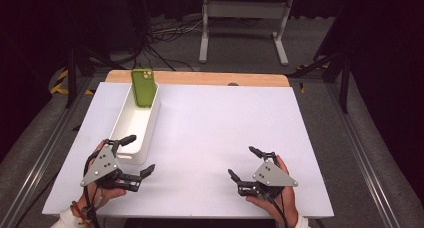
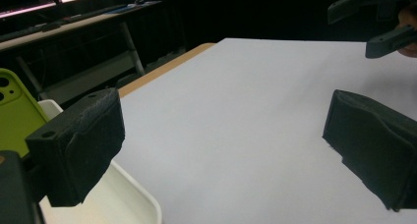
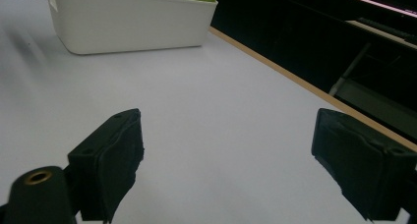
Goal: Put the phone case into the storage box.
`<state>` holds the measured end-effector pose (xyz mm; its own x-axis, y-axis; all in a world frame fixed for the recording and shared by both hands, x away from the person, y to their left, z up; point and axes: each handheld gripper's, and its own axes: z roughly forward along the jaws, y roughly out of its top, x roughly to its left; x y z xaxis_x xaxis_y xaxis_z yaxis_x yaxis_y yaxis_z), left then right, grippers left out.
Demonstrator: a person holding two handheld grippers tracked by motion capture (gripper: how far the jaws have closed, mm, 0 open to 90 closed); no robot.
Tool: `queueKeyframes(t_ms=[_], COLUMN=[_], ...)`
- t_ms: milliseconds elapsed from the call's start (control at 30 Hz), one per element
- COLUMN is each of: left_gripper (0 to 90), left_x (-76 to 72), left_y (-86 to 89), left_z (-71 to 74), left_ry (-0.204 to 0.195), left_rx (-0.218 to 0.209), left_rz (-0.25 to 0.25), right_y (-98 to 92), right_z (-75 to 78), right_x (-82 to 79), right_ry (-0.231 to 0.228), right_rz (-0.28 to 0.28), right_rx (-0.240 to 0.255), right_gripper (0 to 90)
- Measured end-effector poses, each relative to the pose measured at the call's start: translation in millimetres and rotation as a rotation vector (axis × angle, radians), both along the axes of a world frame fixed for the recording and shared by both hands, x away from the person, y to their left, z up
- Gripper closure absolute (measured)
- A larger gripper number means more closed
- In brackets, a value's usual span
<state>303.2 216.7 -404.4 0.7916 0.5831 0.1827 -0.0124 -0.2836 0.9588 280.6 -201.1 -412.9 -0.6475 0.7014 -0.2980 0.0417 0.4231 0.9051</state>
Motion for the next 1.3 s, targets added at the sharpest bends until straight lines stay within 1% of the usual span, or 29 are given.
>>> queueKeyframes(t_ms=[33,67,133,233,267,300,367,400,467,533,567,600,667,767,867,900,933,1000,1033,1067,1133,1300], left_gripper=[3.0,3.1,3.1,2.9,2.8,2.9,2.9,2.9,2.8,2.6,2.4,2.5,2.5,2.5,2.5,2.5,2.5,2.6,2.5,2.5,2.6,2.6], left_x=[-2.3,-3.1,-5.0,-7.9,-9.2,-10.0,-10.5,-12.8,-14.6,-14.3,-14.2,-14.7,-14.4,-14.3,-14.1,-14.9,-14.8,-14.8,-15.3,-15.5,-15.8,-16.5], left_y=[-0.7,-0.7,-0.8,-1.5,-1.7,-0.6,-0.4,-0.7,-0.6,-1.3,-2.0,-2.5,-2.3,-2.2,-2.2,-2.3,-1.7,-0.7,-0.3,0.2,1.6,2.4], left_z=[-3.6,-5.0,-8.8,-16.0,-19.2,-21.9,-23.4,-26.9,-30.4,-32.1,-31.6,-31.4,-30.4,-30.9,-29.3,-28.6,-27.8,-27.5,-27.6,-26.9,-25.9,-25.2], left_ry=[0.005,0.011,0.01,0.024,0.031,0.04,0.046,0.059,0.062,0.068,0.063,0.069,0.062,0.064,0.057,0.061,0.052,0.057,0.058,0.05,0.055,0.052], left_rx=[-0.006,0.001,0.001,0.021,0.017,0.027,0.03,0.037,0.043,0.06,0.062,0.051,0.05,0.039,0.043,0.029,0.031,0.031,0.024,0.023,0.009,0.015], left_rz=[0.004,0.002,0.001,-0.001,0.005,0.001,0.002,0.005,0.012,0.012,0.012,0.01,0.004,0.006,0.006,0.007,0.007,0.005,0.005,0.009,0.007,0.012], right_y=[-0.2,-0.5,-1.0,-1.9,-1.7,-2.0,-2.5,-2.7,-2.5,-2.4,-2.7,-3.0,-3.0,-2.0,-1.3,-1.7,-2.0,-1.5,-1.1,-0.3,1.5,3.9], right_z=[-0.2,-0.7,-1.3,-1.8,-2.2,-3.0,-4.2,-4.7,-6.8,-7.4,-7.6,-7.6,-7.9,-8.7,-7.4,-7.0,-7.1,-6.7,-6.6,-6.6,-7.1,-6.4], right_x=[-0.3,-1.2,-2.0,-2.8,-3.0,-3.3,-3.6,-3.8,-4.8,-5.6,-6.1,-6.6,-6.6,-7.8,-9.8,-10.2,-10.2,-10.3,-10.5,-10.6,-11.4,-13.7], right_ry=[0.0,-0.001,-0.008,-0.006,-0.003,-0.002,-0.001,0.001,-0.003,-0.004,-0.012,-0.008,-0.006,-0.006,-0.021,-0.022,-0.021,-0.02,-0.021,-0.021,-0.022,-0.022], right_rz=[0.002,0.006,0.005,0.003,-0.003,-0.005,0.0,0.0,-0.01,-0.008,-0.005,-0.003,-0.004,0.005,0.009,0.01,0.011,0.012,0.013,0.015,0.018,0.021], right_rx=[0.0,0.0,0.001,0.005,0.0,-0.003,-0.001,-0.003,-0.011,-0.022,-0.02,-0.014,-0.015,-0.017,-0.029,-0.023,-0.022,-0.023,-0.019,-0.02,-0.027,-0.029], right_gripper=[12.6,12.1,12.0,11.2,10.8,10.8,10.1,10.0,9.9,9.9,10.0,9.9,10.0,9.9,10.0,10.0,9.9,9.9,10.0,10.0,10.0,10.3])
